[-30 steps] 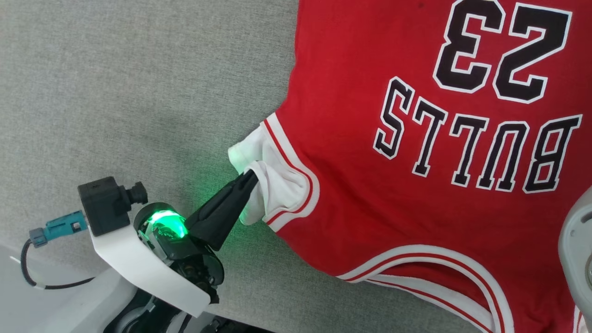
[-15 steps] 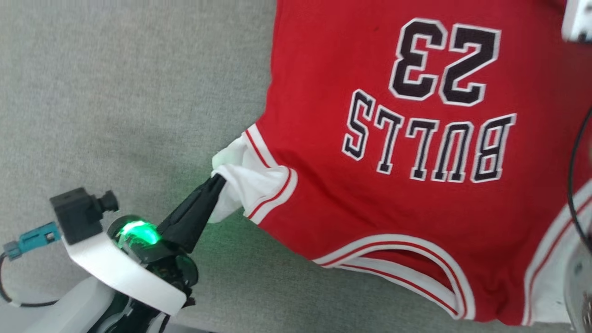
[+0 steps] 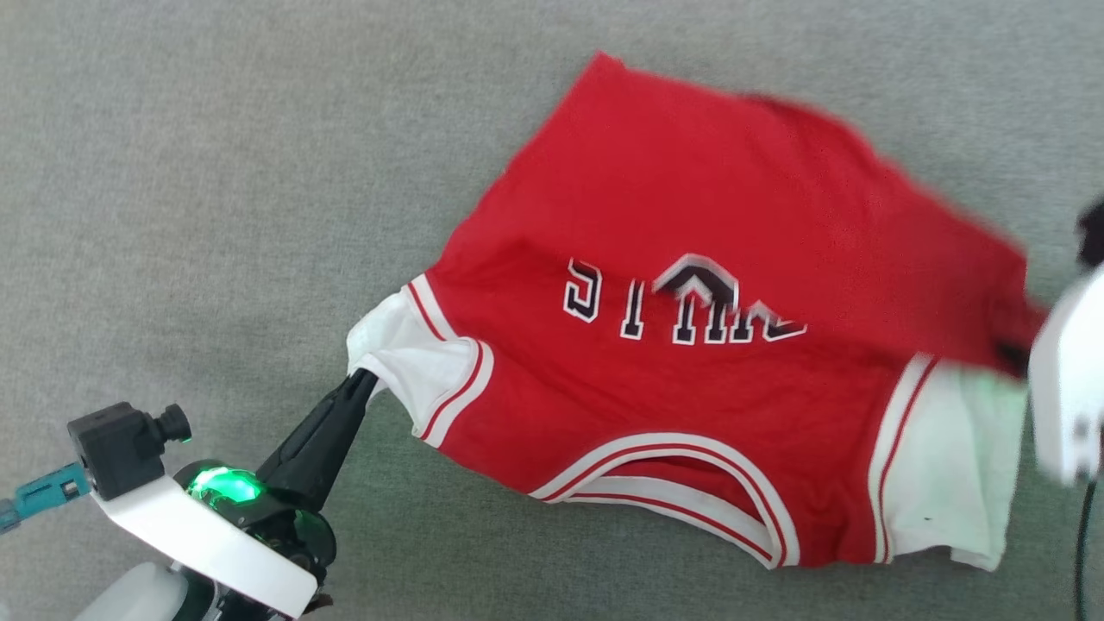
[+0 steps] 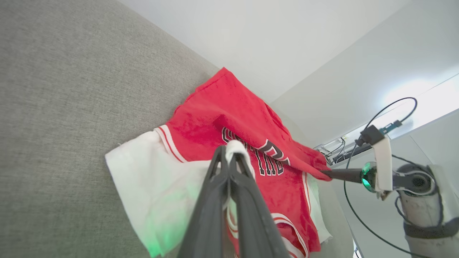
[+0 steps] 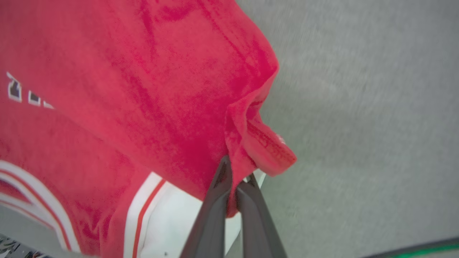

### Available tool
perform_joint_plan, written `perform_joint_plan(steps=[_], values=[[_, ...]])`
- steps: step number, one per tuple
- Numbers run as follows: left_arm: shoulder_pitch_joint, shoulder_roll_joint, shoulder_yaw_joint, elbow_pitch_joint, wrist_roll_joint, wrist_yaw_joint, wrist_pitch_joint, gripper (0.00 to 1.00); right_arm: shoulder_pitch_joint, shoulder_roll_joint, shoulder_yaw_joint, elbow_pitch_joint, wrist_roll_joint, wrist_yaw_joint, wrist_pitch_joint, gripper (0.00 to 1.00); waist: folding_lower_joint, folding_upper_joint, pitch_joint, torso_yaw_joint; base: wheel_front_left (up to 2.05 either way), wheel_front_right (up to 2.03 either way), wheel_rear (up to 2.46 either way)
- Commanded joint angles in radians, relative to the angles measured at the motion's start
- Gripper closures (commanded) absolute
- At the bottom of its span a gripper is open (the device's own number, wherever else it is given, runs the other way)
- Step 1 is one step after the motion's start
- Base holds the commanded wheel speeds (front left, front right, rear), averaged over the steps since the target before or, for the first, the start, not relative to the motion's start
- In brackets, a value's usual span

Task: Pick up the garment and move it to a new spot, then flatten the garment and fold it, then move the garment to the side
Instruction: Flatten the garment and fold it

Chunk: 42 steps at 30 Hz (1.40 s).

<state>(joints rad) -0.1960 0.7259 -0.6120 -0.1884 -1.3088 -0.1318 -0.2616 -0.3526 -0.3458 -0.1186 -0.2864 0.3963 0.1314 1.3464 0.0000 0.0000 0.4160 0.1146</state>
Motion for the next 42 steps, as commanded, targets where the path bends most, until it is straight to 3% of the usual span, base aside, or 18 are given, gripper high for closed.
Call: perform_joint_plan(steps=[1,7,10,15,16,17,18,25,31,34,42], values=[[0.016,-0.004,0.009,0.004,-0.004,0.002,-0.004,1.00,0.096,0.021,-0.011,-0.067,0.017,-0.001,0.015,1.00,0.0000,0.0000,-0.023,-0.015,0.00,0.00,0.00],[0.042,-0.014,0.034,0.016,-0.005,0.002,-0.004,1.00,0.420,0.113,0.001,-0.263,0.032,-0.001,0.013,1.00,0.0000,0.0000,-0.045,-0.023,0.00,0.00,0.00],[0.059,-0.013,0.046,0.017,-0.004,0.002,-0.004,1.00,0.544,0.139,0.033,-0.303,0.018,-0.001,0.007,1.00,0.0000,0.0000,-0.052,-0.031,0.00,0.00,0.00],[0.079,-0.004,0.065,0.017,-0.004,0.002,-0.004,1.00,0.620,0.160,0.077,-0.331,0.004,-0.001,-0.021,1.00,0.0000,0.0000,-0.059,-0.049,0.00,0.00,0.00],[0.080,-0.004,0.068,0.015,-0.004,0.002,-0.004,1.00,0.609,0.165,0.077,-0.334,0.001,-0.001,-0.043,0.76,0.0000,0.0000,-0.060,-0.052,0.00,0.00,0.00],[0.081,-0.003,0.069,0.013,-0.002,0.002,-0.004,1.00,0.595,0.166,0.076,-0.335,-0.005,-0.001,-0.067,0.14,0.0000,0.0000,-0.060,-0.054,0.00,0.00,0.00],[0.083,0.000,0.071,0.011,0.000,0.002,-0.004,1.00,0.586,0.157,0.083,-0.336,-0.006,-0.001,-0.083,0.00,0.0000,0.0000,-0.060,-0.057,0.00,0.00,0.00],[0.065,-0.005,0.058,0.004,0.006,0.002,-0.004,1.00,0.531,0.108,0.041,-0.407,0.029,-0.001,-0.075,0.00,0.0000,0.0000,-0.058,-0.046,0.00,0.00,0.00],[0.034,-0.029,0.038,-0.002,0.006,0.002,-0.004,1.00,0.316,0.076,-0.062,-0.463,0.065,-0.001,-0.038,0.00,0.0000,0.0000,-0.026,0.003,0.00,0.00,0.00],[0.008,-0.046,0.023,0.001,0.000,0.002,-0.004,1.00,0.143,0.053,-0.035,-0.391,0.046,-0.001,-0.060,0.00,0.0000,0.0000,-0.001,0.033,0.00,0.00,0.00],[-0.075,-0.069,-0.029,0.012,-0.006,0.002,-0.004,1.00,-0.220,0.051,0.198,-0.028,-0.047,-0.001,-0.137,0.00,0.0000,0.0000,0.070,0.113,0.00,0.00,0.00]])
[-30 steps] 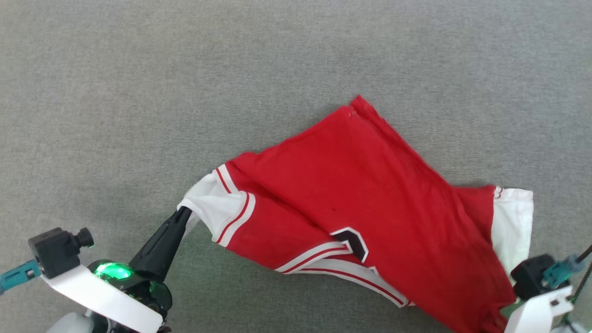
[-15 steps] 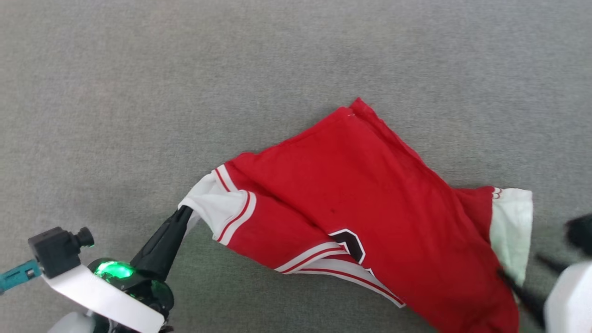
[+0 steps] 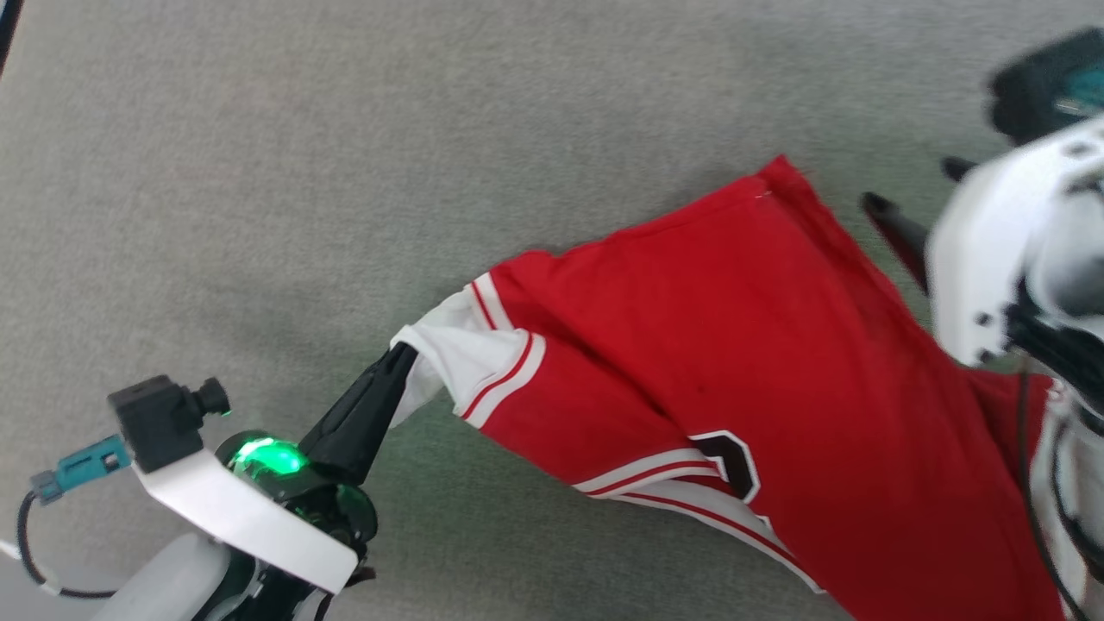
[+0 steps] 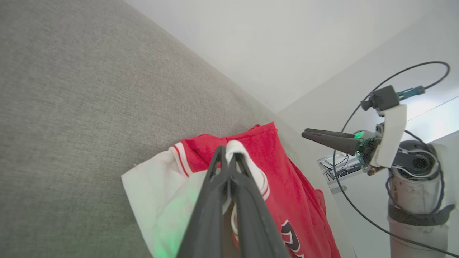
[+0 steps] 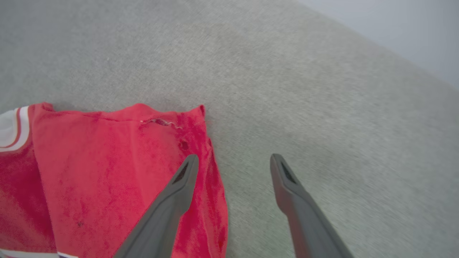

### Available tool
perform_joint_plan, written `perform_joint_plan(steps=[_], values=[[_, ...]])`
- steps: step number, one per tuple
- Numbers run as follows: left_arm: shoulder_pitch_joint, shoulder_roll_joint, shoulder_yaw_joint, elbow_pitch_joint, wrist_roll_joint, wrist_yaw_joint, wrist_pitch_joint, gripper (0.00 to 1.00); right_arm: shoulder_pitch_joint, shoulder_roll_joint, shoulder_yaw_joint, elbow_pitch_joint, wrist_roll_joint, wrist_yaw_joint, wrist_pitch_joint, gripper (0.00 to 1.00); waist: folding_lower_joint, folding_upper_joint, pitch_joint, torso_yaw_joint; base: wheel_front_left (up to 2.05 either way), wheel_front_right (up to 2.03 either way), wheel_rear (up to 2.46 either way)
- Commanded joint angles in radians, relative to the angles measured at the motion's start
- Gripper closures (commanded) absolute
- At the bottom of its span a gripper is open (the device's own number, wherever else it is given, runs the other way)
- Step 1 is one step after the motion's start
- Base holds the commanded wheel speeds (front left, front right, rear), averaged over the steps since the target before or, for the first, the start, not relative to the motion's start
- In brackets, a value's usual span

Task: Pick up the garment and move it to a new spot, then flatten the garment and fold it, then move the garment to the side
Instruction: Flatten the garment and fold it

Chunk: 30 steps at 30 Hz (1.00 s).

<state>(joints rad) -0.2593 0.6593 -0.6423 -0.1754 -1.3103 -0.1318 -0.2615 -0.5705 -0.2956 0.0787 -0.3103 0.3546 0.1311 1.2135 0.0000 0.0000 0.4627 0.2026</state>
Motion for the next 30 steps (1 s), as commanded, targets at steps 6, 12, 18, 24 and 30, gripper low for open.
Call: perform_joint_plan(steps=[6,12,18,24,30], values=[[-0.058,-0.025,-0.018,0.003,-0.011,0.002,-0.005,1.00,-0.113,0.003,0.128,0.185,-0.024,-0.001,-0.012,0.00,0.0000,0.0000,0.068,0.063,0.00,0.00,0.00],[-0.070,-0.037,-0.019,0.012,-0.017,0.002,-0.005,1.00,-0.126,-0.020,0.226,0.321,-0.023,-0.001,0.009,0.00,0.0000,0.0000,0.081,0.069,0.00,0.00,0.00],[-0.073,-0.041,-0.031,0.017,-0.022,0.002,-0.005,1.00,-0.084,-0.039,0.284,0.385,0.015,0.000,0.034,1.00,0.0000,0.0000,0.057,0.058,0.00,0.00,0.00],[-0.102,0.007,-0.096,0.042,-0.015,0.002,-0.005,1.00,-0.140,-0.022,0.192,0.380,-0.028,-0.002,-0.102,1.00,0.0000,0.0000,0.019,0.038,0.00,0.00,0.00],[-0.211,0.089,-0.125,0.063,-0.043,0.002,-0.005,1.00,-0.229,0.098,-0.006,0.428,-0.116,-0.001,-0.292,1.00,0.0000,0.0000,-0.018,-0.008,0.00,0.00,0.00]])
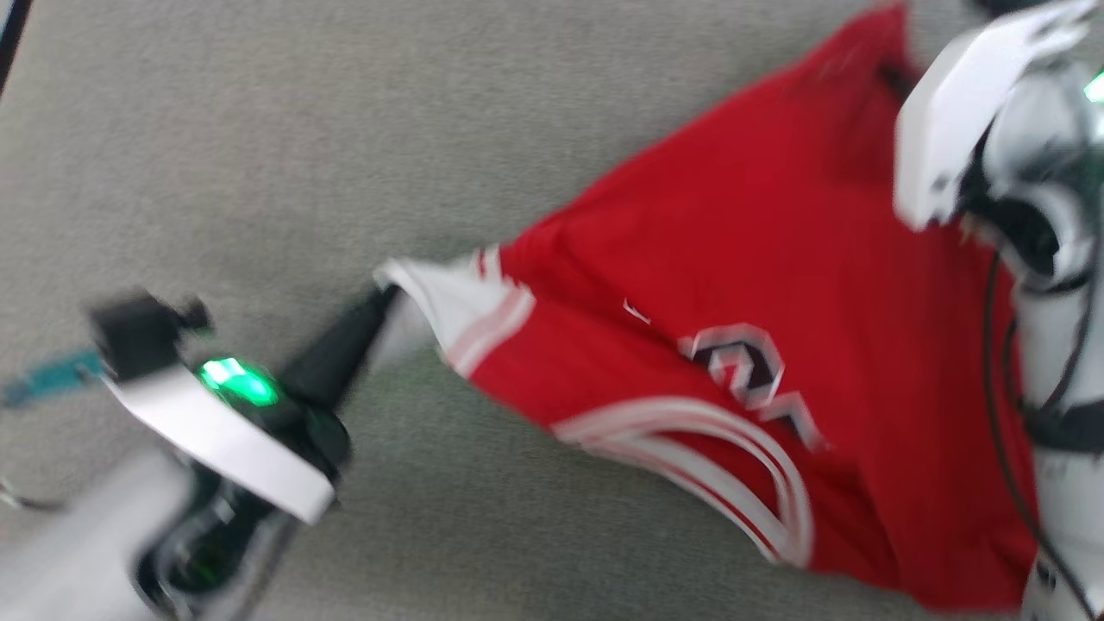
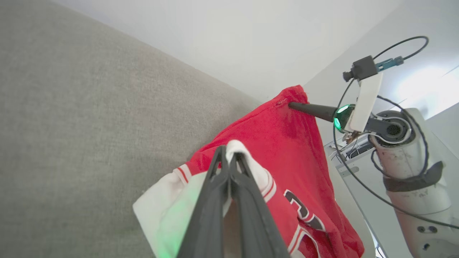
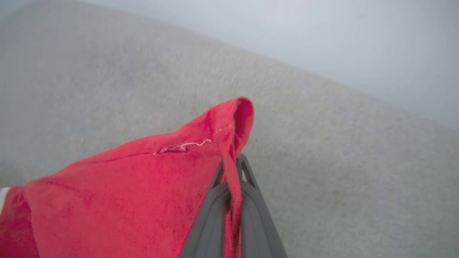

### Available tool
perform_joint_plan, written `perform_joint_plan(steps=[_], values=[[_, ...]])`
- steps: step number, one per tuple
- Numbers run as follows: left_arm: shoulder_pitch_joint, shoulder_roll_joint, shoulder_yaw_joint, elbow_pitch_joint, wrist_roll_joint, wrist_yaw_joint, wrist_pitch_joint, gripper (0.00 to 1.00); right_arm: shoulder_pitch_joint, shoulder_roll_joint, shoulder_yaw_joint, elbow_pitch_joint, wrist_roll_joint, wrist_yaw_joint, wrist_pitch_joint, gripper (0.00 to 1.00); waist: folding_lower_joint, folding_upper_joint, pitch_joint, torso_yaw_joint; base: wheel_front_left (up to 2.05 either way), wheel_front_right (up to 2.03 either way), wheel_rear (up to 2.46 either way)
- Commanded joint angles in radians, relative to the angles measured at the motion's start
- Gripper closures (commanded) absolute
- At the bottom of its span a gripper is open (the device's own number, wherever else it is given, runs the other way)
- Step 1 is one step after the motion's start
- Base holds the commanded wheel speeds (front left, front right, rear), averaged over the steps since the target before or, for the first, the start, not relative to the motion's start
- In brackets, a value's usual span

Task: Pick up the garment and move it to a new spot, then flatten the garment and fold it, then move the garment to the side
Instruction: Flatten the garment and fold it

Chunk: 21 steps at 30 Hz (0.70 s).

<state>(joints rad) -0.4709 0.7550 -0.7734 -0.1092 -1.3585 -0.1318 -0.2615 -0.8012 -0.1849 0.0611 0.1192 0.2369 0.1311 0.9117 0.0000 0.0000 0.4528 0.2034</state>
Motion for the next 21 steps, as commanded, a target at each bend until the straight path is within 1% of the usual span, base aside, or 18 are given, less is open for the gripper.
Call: perform_joint_plan(steps=[1,4,5,8,11,15,17,18,21], values=[[-0.029,0.007,0.004,0.002,-0.008,0.002,-0.005,1.00,-0.020,0.000,-0.014,0.005,-0.009,-0.001,-0.016,1.00,0.0000,0.0000,-0.009,-0.018,0.00,0.00,0.00],[-0.139,0.054,-0.003,0.038,-0.036,0.002,-0.004,1.00,-0.100,0.039,-0.115,0.032,-0.029,-0.001,-0.104,1.00,0.0000,0.0000,0.001,-0.045,0.00,0.00,0.00],[-0.182,0.061,-0.003,0.055,-0.053,0.002,0.001,1.00,-0.127,0.049,-0.145,0.046,-0.036,-0.001,-0.129,1.00,0.0000,0.0000,0.007,-0.053,0.00,0.00,0.00],[-0.331,0.102,-0.002,0.139,-0.052,0.002,0.034,1.00,-0.226,0.088,-0.243,0.093,-0.045,-0.001,-0.214,1.00,0.0000,0.0000,0.021,-0.084,0.00,0.00,0.00],[-0.488,0.119,0.041,0.235,-0.114,0.002,0.072,1.00,-0.342,0.116,-0.315,0.145,-0.073,-0.001,-0.299,1.00,0.0000,0.0000,0.045,-0.120,0.00,0.00,0.00],[-0.699,0.110,0.107,0.375,-0.171,0.003,0.125,1.00,-0.487,0.128,-0.419,0.221,-0.139,-0.002,-0.401,1.00,0.0000,0.0000,0.082,-0.149,0.00,0.00,0.00],[-0.801,0.092,0.147,0.434,-0.201,0.003,0.149,1.00,-0.559,0.127,-0.471,0.264,-0.157,-0.003,-0.454,1.00,0.0000,0.0000,0.096,-0.162,0.00,0.00,0.00],[-0.887,0.091,0.158,0.491,-0.186,0.003,0.170,1.00,-0.613,0.128,-0.498,0.316,-0.146,-0.003,-0.502,1.00,0.0000,0.0000,0.109,-0.170,0.00,0.00,0.00],[-1.006,0.077,0.173,0.532,-0.175,0.003,0.189,1.00,-0.696,0.126,-0.519,0.373,-0.154,-0.003,-0.579,1.00,0.0000,0.0000,0.124,-0.182,0.00,0.00,0.00]])
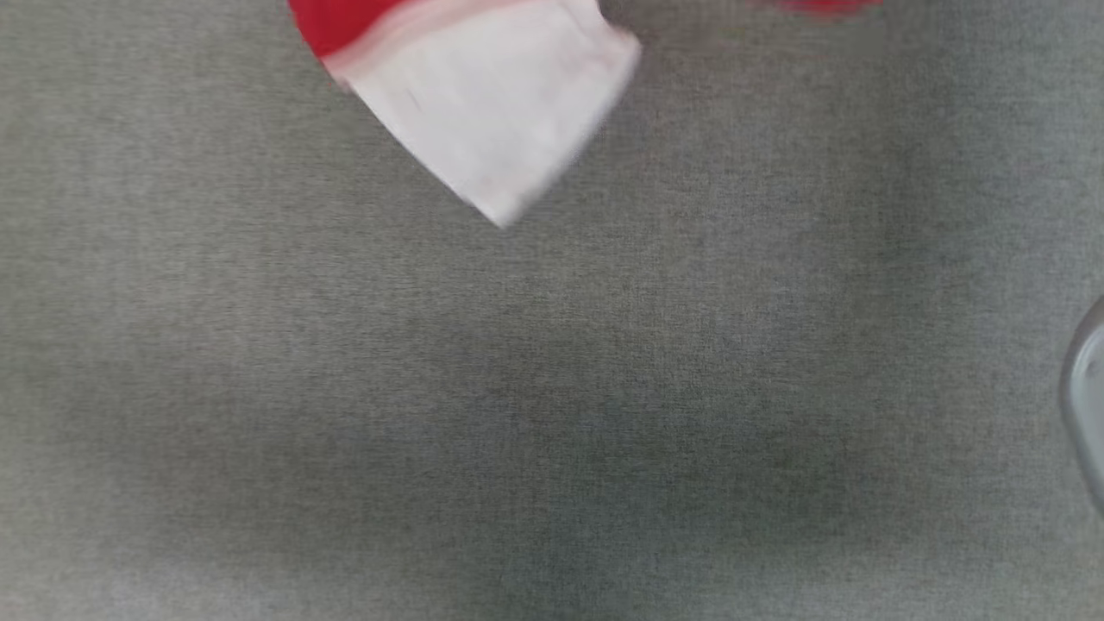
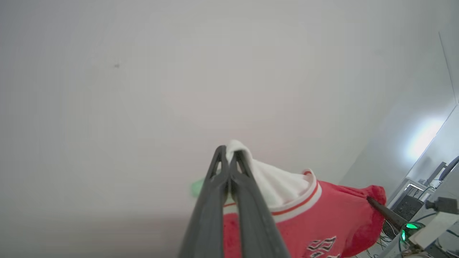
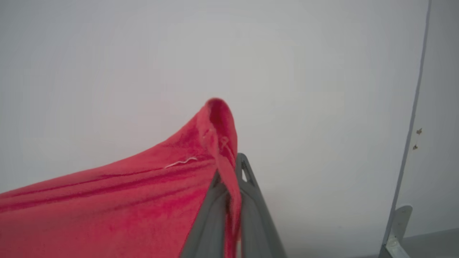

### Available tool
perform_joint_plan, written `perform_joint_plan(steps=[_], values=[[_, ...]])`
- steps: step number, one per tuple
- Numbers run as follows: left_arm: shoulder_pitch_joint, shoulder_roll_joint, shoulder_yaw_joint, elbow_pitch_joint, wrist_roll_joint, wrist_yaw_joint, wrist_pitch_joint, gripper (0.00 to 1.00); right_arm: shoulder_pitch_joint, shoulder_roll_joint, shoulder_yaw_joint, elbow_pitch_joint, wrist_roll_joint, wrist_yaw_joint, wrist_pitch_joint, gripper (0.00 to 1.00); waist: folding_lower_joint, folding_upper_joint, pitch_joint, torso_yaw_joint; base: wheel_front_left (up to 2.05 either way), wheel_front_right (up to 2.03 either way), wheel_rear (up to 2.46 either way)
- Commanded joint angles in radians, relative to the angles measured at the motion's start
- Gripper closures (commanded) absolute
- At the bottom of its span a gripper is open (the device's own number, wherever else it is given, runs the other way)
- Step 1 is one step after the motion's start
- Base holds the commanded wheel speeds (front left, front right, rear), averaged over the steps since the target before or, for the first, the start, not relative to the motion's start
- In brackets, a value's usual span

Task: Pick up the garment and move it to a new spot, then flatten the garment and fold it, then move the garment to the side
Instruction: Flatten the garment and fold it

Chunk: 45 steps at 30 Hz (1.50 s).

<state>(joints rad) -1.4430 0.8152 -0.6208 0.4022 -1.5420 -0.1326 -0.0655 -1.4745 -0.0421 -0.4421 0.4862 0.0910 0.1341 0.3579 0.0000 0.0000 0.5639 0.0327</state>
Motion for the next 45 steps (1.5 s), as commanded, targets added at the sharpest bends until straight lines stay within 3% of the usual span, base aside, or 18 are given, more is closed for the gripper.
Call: perform_joint_plan(steps=[1,7,14,20,24,29,37,45], values=[[-0.068,0.010,0.031,0.032,0.006,0.004,-0.012,1.00,-0.048,-0.018,-0.024,0.019,-0.014,-0.006,-0.054,1.00,0.0000,0.0000,0.019,-0.015,0.00,0.00,0.00],[-0.116,-0.024,0.096,0.029,-0.046,0.004,-0.072,1.00,-0.073,-0.018,-0.026,0.092,-0.037,-0.007,-0.194,1.00,0.0000,0.0000,0.033,-0.019,0.00,0.00,0.00],[0.072,-0.013,0.096,-0.098,-0.088,0.003,-0.073,1.00,0.055,-0.015,0.025,0.112,-0.043,-0.006,-0.202,1.00,0.0000,0.0000,0.038,-0.017,0.00,0.00,0.00],[0.351,-0.024,0.118,-0.239,-0.109,0.003,-0.086,1.00,0.257,-0.012,0.087,0.049,0.021,-0.006,-0.167,1.00,0.0000,0.0000,0.027,-0.011,0.00,0.00,0.00],[0.571,-0.029,0.108,-0.350,-0.080,0.003,-0.118,1.00,0.455,-0.011,0.154,-0.070,0.073,-0.005,-0.108,1.00,0.0000,0.0000,0.011,-0.005,0.00,0.00,0.00],[0.789,-0.048,0.087,-0.437,-0.055,0.003,-0.153,1.00,0.738,-0.010,0.190,-0.306,0.164,-0.004,0.005,1.00,0.0000,0.0000,-0.012,0.007,0.00,0.00,0.00],[1.047,-0.032,0.087,-0.573,-0.008,0.003,-0.190,1.00,1.144,-0.010,0.170,-0.661,0.287,-0.004,0.160,1.00,0.0000,0.0000,-0.056,0.016,0.00,0.00,0.00],[1.294,-0.004,0.151,-0.709,0.026,0.003,-0.200,1.00,1.459,-0.009,0.136,-0.889,0.404,-0.004,0.248,1.00,0.0000,0.0000,-0.115,0.018,0.00,0.00,0.00]])
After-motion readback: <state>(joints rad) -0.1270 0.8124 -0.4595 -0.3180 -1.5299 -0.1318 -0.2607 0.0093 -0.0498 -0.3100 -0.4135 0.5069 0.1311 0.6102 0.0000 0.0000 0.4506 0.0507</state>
